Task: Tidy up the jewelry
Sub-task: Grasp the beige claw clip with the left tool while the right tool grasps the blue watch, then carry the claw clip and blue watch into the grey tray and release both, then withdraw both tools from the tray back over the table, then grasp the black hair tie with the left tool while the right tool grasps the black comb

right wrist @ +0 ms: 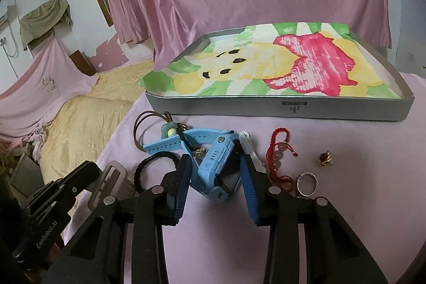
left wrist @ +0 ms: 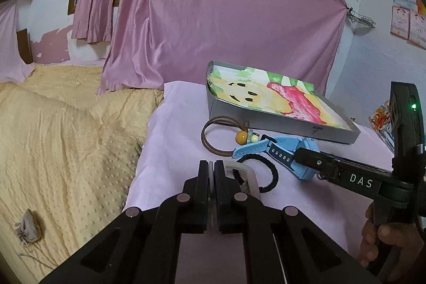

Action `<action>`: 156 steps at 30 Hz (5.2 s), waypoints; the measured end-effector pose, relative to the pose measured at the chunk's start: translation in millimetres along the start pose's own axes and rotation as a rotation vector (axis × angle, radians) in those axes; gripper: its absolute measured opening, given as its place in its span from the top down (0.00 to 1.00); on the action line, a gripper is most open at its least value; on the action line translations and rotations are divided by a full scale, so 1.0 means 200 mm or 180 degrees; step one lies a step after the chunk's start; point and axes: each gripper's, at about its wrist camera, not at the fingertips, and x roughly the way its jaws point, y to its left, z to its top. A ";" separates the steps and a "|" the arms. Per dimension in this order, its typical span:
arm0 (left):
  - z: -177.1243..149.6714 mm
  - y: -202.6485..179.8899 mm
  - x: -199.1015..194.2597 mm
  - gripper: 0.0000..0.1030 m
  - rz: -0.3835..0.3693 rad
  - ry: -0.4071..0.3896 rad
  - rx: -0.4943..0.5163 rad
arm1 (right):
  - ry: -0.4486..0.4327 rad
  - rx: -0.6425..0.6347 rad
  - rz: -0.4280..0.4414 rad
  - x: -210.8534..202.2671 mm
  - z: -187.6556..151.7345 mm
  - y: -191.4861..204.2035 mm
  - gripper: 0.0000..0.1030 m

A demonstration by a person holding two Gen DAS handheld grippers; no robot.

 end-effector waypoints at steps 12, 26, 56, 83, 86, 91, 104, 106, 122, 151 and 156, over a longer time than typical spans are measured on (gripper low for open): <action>-0.01 -0.05 -0.05 0.96 -0.0075 -0.0121 0.0018 | -0.0090 0.0235 0.0244 -0.03 -0.04 -0.11 0.78; 0.11 -0.16 -0.16 0.96 -0.0032 -0.0447 0.0154 | -0.0302 0.0364 0.0447 -0.10 -0.05 -0.22 0.80; 0.56 -0.28 0.38 0.96 -0.0219 -0.0349 -0.0026 | -0.0747 0.0483 0.0106 -0.01 0.41 -0.52 0.81; 0.48 -0.26 0.56 0.71 -0.0123 0.0152 -0.0075 | -0.0540 0.0463 0.0013 0.07 0.31 -0.56 0.60; 0.47 -0.25 0.49 0.41 -0.0165 -0.0011 -0.0124 | -0.0651 0.0455 -0.0017 0.00 0.27 -0.56 0.53; 0.43 -0.27 0.34 0.25 -0.0137 -0.0249 -0.0077 | -0.0829 0.0453 -0.0051 -0.14 0.19 -0.57 0.33; 0.17 -0.28 -0.01 0.01 -0.0099 -0.0614 0.0014 | -0.1161 0.0145 -0.0250 -0.43 -0.09 -0.50 0.08; 0.13 -0.28 -0.04 0.01 -0.0061 -0.0685 0.0023 | -0.1221 0.0115 -0.0267 -0.47 -0.12 -0.48 0.08; -0.14 -0.31 -0.18 0.01 -0.0002 -0.0602 0.0208 | -0.1258 -0.0123 -0.0431 -0.59 -0.35 -0.44 0.07; -0.30 -0.43 -0.09 0.40 -0.0445 0.0203 0.0641 | -0.0736 -0.0254 -0.0316 -0.52 -0.37 -0.48 0.08; -0.30 -0.46 -0.06 0.58 -0.0431 0.0320 0.0707 | -0.0463 -0.0303 -0.0229 -0.46 -0.35 -0.47 0.29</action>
